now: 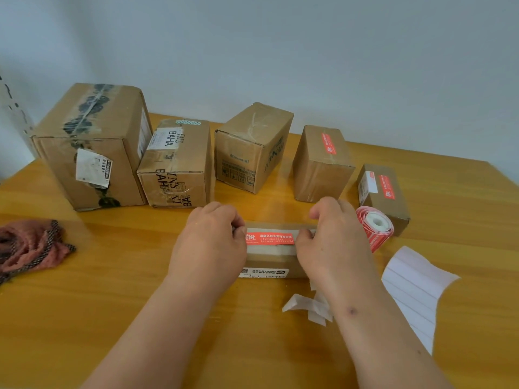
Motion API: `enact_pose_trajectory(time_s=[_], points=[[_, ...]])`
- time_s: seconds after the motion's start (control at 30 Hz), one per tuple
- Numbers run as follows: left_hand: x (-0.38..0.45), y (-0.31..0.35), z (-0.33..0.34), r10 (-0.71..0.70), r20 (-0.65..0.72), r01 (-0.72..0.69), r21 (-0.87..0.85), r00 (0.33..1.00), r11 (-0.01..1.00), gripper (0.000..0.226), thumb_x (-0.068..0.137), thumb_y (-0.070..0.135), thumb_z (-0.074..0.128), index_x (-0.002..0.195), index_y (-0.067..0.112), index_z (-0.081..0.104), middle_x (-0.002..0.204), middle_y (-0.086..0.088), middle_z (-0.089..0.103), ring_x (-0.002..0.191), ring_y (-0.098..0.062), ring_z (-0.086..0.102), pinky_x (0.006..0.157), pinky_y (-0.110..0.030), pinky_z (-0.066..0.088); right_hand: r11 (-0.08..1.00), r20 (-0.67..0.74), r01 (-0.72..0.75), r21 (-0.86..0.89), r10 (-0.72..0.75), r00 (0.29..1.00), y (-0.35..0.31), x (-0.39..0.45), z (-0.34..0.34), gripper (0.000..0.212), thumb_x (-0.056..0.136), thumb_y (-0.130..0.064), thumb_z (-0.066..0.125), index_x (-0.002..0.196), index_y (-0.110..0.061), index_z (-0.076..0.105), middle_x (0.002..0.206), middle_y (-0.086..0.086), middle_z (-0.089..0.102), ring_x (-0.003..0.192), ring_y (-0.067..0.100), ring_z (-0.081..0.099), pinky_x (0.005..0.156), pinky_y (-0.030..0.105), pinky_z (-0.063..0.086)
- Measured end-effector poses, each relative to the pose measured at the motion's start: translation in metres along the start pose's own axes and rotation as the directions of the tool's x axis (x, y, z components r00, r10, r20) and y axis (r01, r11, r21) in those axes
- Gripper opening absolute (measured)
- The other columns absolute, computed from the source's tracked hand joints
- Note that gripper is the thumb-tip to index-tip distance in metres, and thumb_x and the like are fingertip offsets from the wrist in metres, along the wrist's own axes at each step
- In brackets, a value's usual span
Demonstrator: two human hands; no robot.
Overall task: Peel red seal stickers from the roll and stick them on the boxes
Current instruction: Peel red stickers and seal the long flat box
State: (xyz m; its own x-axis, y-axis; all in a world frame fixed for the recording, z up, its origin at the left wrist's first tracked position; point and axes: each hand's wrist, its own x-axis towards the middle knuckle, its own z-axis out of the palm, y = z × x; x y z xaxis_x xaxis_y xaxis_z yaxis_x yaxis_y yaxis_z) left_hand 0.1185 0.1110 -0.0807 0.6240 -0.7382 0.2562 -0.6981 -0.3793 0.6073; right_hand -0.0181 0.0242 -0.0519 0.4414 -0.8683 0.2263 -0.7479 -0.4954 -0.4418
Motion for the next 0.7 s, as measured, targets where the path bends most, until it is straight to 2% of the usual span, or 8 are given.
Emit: enact_pose_trajectory(time_s=[0.07, 0.13, 0.23, 0.37, 0.43, 0.53, 0.6, 0.7], points=[[0.001, 0.001, 0.001, 0.005, 0.002, -0.005, 0.015, 1.0, 1.0, 0.008, 0.094, 0.023, 0.054, 0.088, 0.025, 0.06, 0.092, 0.012, 0.054, 0.094, -0.013, 0.047, 0.075, -0.028, 0.046, 1.0, -0.032, 0.024, -0.003, -0.024, 0.999, -0.001, 0.0, 0.003, 0.015, 0.091, -0.03, 0.057, 0.102, -0.026, 0.047, 0.101, -0.008, 0.042, 0.084, 0.008, 0.043, 0.065, 0.015, 0.038], [0.002, 0.005, 0.002, -0.01, 0.005, 0.01, 0.034, 1.0, 0.999, 0.009, 0.093, 0.032, 0.055, 0.088, 0.026, 0.057, 0.091, 0.011, 0.052, 0.094, -0.014, 0.047, 0.078, -0.032, 0.048, 0.998, -0.048, 0.032, -0.055, -0.034, 0.998, -0.001, 0.003, 0.009, 0.024, 0.09, -0.041, 0.054, 0.108, -0.025, 0.051, 0.104, -0.006, 0.043, 0.092, 0.011, 0.039, 0.077, 0.024, 0.043], [0.005, 0.011, 0.004, -0.064, 0.024, 0.062, 0.075, 0.998, 0.995, 0.023, 0.086, 0.05, 0.06, 0.087, 0.028, 0.052, 0.09, 0.011, 0.049, 0.092, -0.015, 0.045, 0.08, -0.036, 0.048, 0.996, 0.018, -0.022, -0.09, 0.023, 1.0, -0.002, 0.008, 0.014, 0.034, 0.089, -0.051, 0.051, 0.111, -0.025, 0.053, 0.11, -0.003, 0.045, 0.1, 0.016, 0.041, 0.085, 0.034, 0.046], [0.008, 0.01, 0.003, -0.127, 0.056, 0.128, -0.009, 0.99, 0.992, 0.007, 0.091, 0.026, 0.057, 0.094, 0.029, 0.052, 0.098, 0.011, 0.053, 0.098, -0.015, 0.048, 0.087, -0.041, 0.05, 0.996, 0.113, -0.083, -0.009, 0.084, 0.99, 0.007, 0.016, 0.009, 0.026, 0.093, -0.029, 0.053, 0.118, -0.023, 0.057, 0.117, 0.0, 0.053, 0.098, 0.016, 0.052, 0.083, 0.03, 0.05], [0.008, 0.008, 0.003, -0.153, 0.066, 0.158, -0.078, 0.986, 0.984, 0.014, 0.093, 0.016, 0.052, 0.097, 0.03, 0.05, 0.099, 0.011, 0.053, 0.102, -0.017, 0.051, 0.087, -0.043, 0.051, 0.996, 0.114, -0.091, 0.019, 0.089, 0.99, 0.01, 0.016, 0.005, 0.028, 0.093, -0.027, 0.052, 0.121, -0.023, 0.056, 0.118, -0.002, 0.054, 0.096, 0.013, 0.051, 0.08, 0.026, 0.047], [0.005, 0.01, 0.004, -0.148, 0.084, 0.159, -0.14, 0.985, 0.977, 0.01, 0.095, 0.03, 0.054, 0.099, 0.032, 0.046, 0.095, 0.014, 0.049, 0.103, -0.017, 0.05, 0.089, -0.044, 0.05, 0.996, 0.166, -0.076, 0.056, 0.066, 0.984, 0.009, 0.009, 0.007, 0.043, 0.088, -0.048, 0.054, 0.125, -0.026, 0.054, 0.115, -0.007, 0.048, 0.102, 0.013, 0.05, 0.081, 0.027, 0.046], [0.0, 0.011, 0.004, -0.132, 0.12, 0.146, -0.119, 0.984, 0.982, 0.028, 0.087, 0.041, 0.064, 0.102, 0.033, 0.042, 0.098, 0.014, 0.048, 0.105, -0.014, 0.045, 0.092, -0.04, 0.047, 0.996, 0.207, -0.067, 0.052, 0.055, 0.977, 0.009, 0.004, 0.009, 0.053, 0.082, -0.056, 0.059, 0.127, -0.028, 0.052, 0.112, -0.009, 0.043, 0.106, 0.015, 0.049, 0.085, 0.031, 0.048], [-0.003, 0.007, 0.003, -0.129, 0.133, 0.15, -0.161, 0.983, 0.975, 0.034, 0.085, 0.026, 0.068, 0.105, 0.035, 0.042, 0.096, 0.02, 0.045, 0.106, -0.013, 0.045, 0.093, -0.041, 0.049, 0.994, 0.209, -0.073, 0.086, 0.054, 0.976, 0.011, 0.003, 0.005, 0.044, 0.087, -0.041, 0.059, 0.129, -0.028, 0.051, 0.119, -0.009, 0.043, 0.107, 0.014, 0.049, 0.09, 0.03, 0.048]])
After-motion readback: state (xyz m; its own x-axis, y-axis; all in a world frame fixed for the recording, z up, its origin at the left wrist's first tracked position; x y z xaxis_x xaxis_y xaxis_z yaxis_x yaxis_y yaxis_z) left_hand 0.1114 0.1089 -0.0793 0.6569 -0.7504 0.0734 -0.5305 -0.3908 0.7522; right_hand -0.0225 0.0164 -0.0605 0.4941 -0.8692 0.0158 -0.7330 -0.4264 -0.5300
